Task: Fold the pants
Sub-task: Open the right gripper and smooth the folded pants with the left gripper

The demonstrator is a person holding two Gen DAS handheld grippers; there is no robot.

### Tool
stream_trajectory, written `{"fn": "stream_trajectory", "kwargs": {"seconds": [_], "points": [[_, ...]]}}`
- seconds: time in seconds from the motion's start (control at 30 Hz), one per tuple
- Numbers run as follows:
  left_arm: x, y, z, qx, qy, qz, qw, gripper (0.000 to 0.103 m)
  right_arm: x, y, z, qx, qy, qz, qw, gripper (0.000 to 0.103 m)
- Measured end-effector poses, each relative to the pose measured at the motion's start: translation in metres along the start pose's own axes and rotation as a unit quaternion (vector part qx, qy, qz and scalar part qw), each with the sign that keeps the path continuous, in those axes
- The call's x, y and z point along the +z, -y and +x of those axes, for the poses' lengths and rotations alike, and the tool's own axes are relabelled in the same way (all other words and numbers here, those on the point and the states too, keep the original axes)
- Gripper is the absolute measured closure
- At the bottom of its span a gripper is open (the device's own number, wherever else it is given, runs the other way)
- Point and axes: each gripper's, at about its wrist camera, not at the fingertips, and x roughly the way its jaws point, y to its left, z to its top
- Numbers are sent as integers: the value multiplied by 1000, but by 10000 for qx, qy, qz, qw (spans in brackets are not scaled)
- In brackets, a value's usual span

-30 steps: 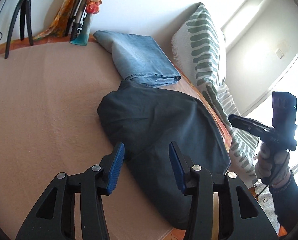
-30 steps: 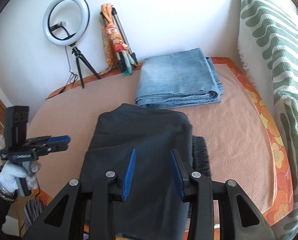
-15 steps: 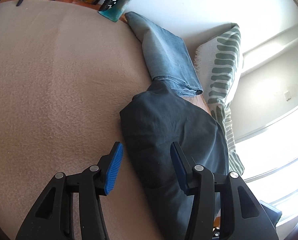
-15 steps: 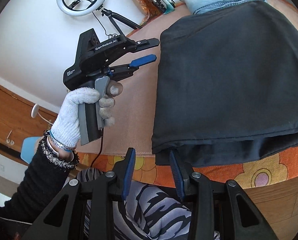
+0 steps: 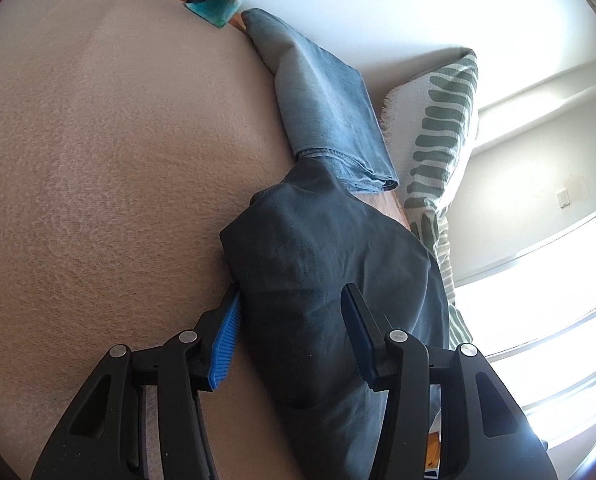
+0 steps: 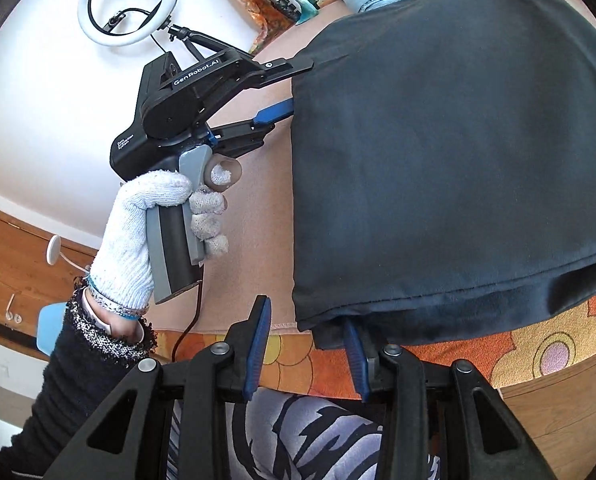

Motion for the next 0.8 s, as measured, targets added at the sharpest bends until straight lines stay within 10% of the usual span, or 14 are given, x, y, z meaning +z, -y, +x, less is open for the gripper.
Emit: {"fn": "stream_trajectory", "kwargs": {"seconds": [0.1,0.17,0.27,0.8], "points": [[0,0,0,16,115,38,9999,65,1,-6,4,-244,0,-188,9995,94],[0,3,1,111,147,222,9996,89,-1,-9,2,-260,-51,-334,9991,99],[1,10,0,224,249,532,9980,96,-4,-15,-4,-284,-113,-532,9981,101],[8,25,-4,606,603,964,9917,98,-25,-1,-37,-106,-485,-920,9945,102]]}}
